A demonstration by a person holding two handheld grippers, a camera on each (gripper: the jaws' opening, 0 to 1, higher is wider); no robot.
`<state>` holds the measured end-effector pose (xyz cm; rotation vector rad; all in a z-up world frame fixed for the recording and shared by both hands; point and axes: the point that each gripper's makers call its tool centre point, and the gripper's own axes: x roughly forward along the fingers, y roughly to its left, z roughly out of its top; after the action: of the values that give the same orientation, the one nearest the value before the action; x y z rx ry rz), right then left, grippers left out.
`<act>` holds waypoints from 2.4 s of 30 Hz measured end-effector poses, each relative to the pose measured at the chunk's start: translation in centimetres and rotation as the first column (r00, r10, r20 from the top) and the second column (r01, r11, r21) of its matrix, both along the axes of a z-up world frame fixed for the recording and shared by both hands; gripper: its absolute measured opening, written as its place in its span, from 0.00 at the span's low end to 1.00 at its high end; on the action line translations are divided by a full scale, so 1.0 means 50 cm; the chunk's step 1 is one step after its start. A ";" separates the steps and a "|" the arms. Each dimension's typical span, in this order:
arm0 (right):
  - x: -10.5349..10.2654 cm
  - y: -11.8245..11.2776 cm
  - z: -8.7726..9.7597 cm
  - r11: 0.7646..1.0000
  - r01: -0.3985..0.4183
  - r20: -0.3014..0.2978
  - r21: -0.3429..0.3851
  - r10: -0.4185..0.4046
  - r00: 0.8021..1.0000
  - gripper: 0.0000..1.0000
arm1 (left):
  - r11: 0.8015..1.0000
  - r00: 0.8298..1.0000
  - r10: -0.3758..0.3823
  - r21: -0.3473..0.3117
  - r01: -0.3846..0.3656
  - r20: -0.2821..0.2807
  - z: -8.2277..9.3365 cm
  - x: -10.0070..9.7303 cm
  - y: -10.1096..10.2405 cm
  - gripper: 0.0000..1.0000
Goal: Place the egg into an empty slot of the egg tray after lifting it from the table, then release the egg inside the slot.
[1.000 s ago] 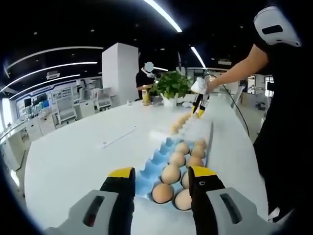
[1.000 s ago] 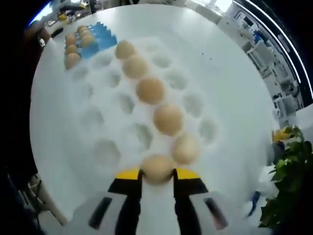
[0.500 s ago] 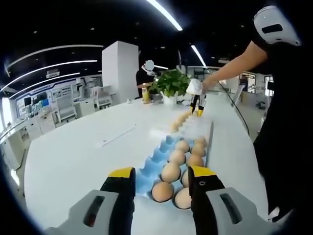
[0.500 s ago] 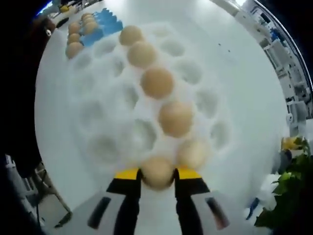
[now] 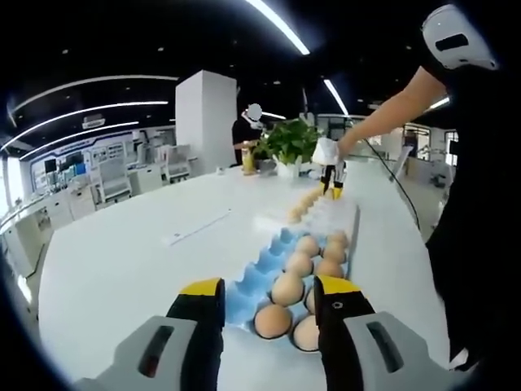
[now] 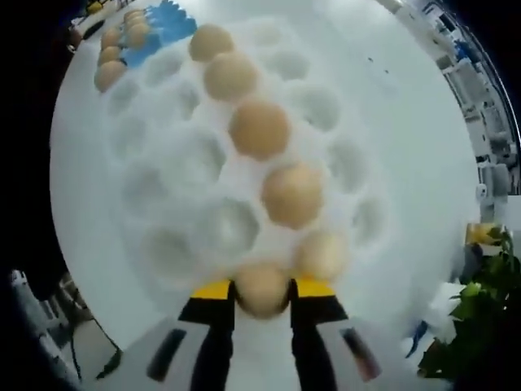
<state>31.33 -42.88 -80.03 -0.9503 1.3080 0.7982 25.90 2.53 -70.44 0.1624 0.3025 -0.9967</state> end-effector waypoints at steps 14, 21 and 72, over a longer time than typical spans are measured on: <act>-0.002 0.014 0.064 0.964 0.073 0.126 0.256 -0.108 0.986 0.25 | 0.999 0.998 0.033 0.026 -0.031 -0.061 -0.017 -0.009 0.001 0.71; -0.029 0.074 0.109 0.935 0.013 0.178 0.355 -0.081 0.981 0.25 | 1.000 0.996 0.014 -0.008 -0.014 -0.094 -0.019 -0.019 -0.017 0.86; -0.041 0.451 0.099 0.794 -0.346 0.203 0.500 0.281 0.938 0.26 | 0.998 0.997 0.054 -0.009 -0.054 -0.056 -0.013 0.010 0.004 0.79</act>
<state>29.27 -20.35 -75.06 -0.7534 0.7574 1.2663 26.39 2.73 -71.11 0.1167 0.3505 -0.9500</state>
